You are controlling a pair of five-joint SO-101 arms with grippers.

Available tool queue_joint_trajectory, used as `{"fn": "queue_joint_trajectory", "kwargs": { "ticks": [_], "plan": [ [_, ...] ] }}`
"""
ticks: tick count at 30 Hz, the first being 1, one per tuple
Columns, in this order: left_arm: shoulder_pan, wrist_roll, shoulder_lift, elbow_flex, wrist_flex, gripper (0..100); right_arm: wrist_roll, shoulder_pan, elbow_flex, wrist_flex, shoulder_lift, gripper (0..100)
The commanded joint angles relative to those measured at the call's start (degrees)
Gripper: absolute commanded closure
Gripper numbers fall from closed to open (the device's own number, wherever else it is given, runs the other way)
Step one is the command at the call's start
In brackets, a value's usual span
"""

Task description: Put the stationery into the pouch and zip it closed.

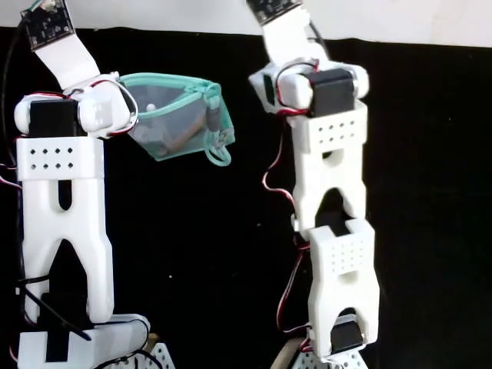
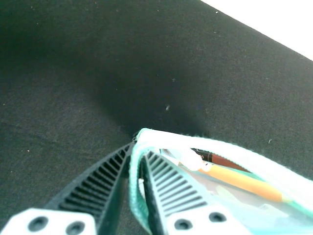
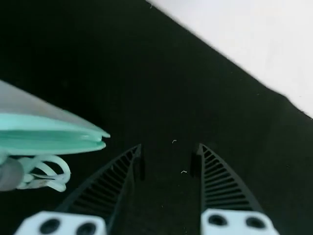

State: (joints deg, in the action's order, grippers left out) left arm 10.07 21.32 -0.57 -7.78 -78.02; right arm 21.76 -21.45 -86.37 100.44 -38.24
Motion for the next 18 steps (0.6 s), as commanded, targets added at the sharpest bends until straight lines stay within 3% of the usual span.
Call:
{"fn": "queue_joint_trajectory", "kwargs": {
  "ticks": [1, 18],
  "plan": [
    [0.3, 0.3, 3.6, 0.6, -0.1, 99, 4.0, 0.3, -0.2, 0.5, -2.8, 88.0],
    [0.2, 0.3, 3.6, 0.7, 0.0, 99, 4.1, -3.6, 0.1, 0.6, -10.2, 88.4]
  ]
}}
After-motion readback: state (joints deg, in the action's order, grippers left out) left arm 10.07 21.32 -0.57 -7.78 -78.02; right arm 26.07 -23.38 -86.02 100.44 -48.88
